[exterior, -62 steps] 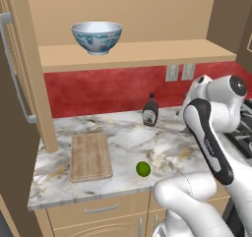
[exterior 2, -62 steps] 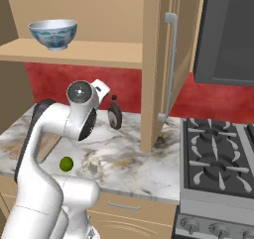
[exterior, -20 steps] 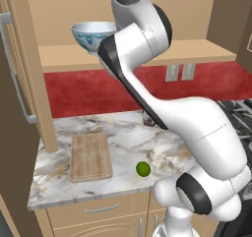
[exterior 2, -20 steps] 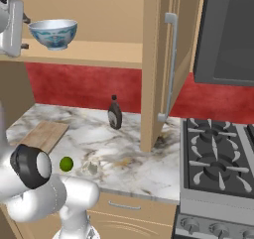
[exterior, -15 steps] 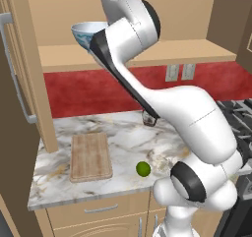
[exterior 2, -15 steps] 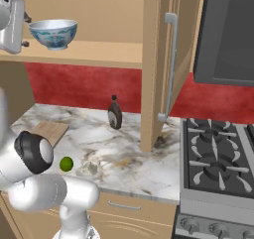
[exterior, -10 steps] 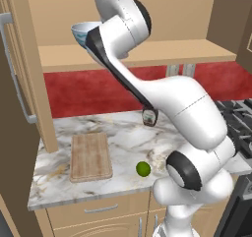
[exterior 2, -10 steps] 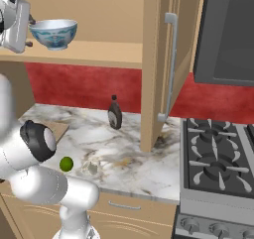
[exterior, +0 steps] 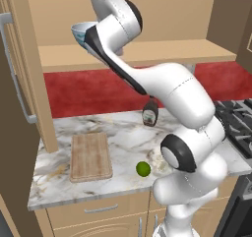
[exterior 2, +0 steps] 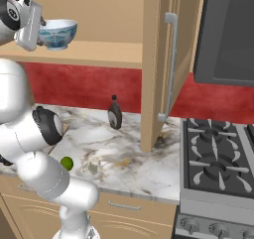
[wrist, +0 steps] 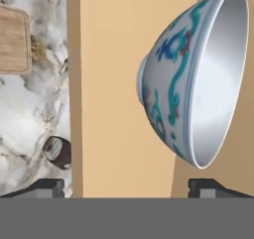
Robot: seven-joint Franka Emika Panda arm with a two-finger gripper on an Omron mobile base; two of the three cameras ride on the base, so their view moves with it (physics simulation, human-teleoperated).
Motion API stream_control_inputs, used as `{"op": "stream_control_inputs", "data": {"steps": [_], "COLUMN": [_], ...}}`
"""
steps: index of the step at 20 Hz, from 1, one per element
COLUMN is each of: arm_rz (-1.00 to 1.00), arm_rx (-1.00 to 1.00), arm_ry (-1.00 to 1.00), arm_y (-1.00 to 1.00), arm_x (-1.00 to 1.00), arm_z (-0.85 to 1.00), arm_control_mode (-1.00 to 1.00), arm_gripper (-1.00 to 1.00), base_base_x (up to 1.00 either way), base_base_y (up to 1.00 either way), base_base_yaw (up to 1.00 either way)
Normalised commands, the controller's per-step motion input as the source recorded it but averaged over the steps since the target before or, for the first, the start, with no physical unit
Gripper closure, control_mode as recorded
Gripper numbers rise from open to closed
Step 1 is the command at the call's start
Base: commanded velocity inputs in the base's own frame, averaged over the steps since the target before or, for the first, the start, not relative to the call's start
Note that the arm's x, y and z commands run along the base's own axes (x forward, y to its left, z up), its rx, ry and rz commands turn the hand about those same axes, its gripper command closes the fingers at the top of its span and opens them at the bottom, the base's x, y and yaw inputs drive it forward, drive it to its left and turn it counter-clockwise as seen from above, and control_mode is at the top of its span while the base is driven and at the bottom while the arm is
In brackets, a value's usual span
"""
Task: Open the cabinet. Place the bowl and condiment on the counter. Then place the lime and garlic on the cutting board.
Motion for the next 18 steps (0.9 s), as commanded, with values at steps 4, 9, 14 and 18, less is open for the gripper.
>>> {"op": "stream_control_inputs", "data": {"steps": [4,9,14,18], "arm_rz": [0.0,0.01,0.01,0.01], "arm_rx": [0.0,0.0,0.0,0.0], "arm_ry": [0.0,0.0,0.0,0.0], "arm_y": [0.07,0.04,0.02,0.07], "arm_x": [0.59,0.49,0.31,0.26], "arm_z": [-0.28,-0.19,-0.02,-0.02], "arm_control_mode": [-1.0,-1.0,-1.0,-1.0], "arm_gripper": [-1.0,-1.0,-1.0,-1.0], "base_base_x": [0.0,0.0,0.0,0.0], "base_base_y": [0.0,0.0,0.0,0.0], "base_base_yaw": [0.0,0.0,0.0,0.0]}}
